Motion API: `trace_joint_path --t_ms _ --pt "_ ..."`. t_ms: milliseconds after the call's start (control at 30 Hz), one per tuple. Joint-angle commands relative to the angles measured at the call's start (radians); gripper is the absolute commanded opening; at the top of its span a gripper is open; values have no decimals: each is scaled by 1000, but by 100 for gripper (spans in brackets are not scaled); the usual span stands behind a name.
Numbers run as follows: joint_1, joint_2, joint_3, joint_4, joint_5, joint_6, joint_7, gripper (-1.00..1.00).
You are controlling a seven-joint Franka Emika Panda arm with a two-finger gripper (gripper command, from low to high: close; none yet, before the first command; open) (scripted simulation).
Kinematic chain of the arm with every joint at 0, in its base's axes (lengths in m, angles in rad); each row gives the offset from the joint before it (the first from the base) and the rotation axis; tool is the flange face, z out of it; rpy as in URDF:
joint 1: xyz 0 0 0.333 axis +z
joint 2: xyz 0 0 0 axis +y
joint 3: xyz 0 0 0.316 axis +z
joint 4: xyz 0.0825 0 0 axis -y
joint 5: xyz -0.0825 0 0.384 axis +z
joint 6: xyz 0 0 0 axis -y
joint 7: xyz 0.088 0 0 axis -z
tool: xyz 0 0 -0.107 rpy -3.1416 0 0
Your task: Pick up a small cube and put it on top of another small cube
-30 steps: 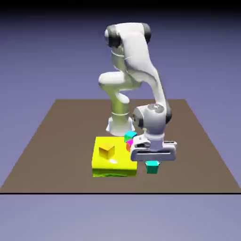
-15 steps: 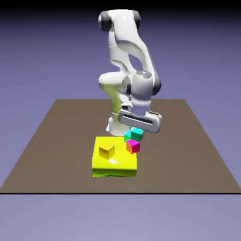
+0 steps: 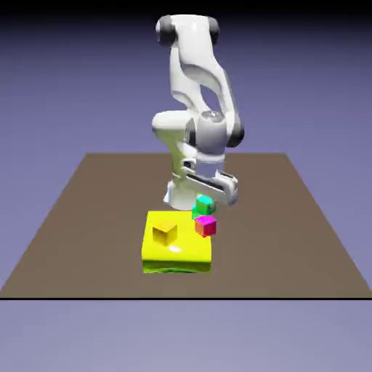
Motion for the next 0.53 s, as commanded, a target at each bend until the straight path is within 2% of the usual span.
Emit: trace_joint_path --t_ms 0,33,67,500 --pt "-34 18 36 -5 18 22 -13 -100" --pt "-53 28 57 -7 29 35 -21 -100" --pt "-53 28 57 -7 29 35 -21 100" --pt "335 -176 -362 46 -187 -233 135 100"
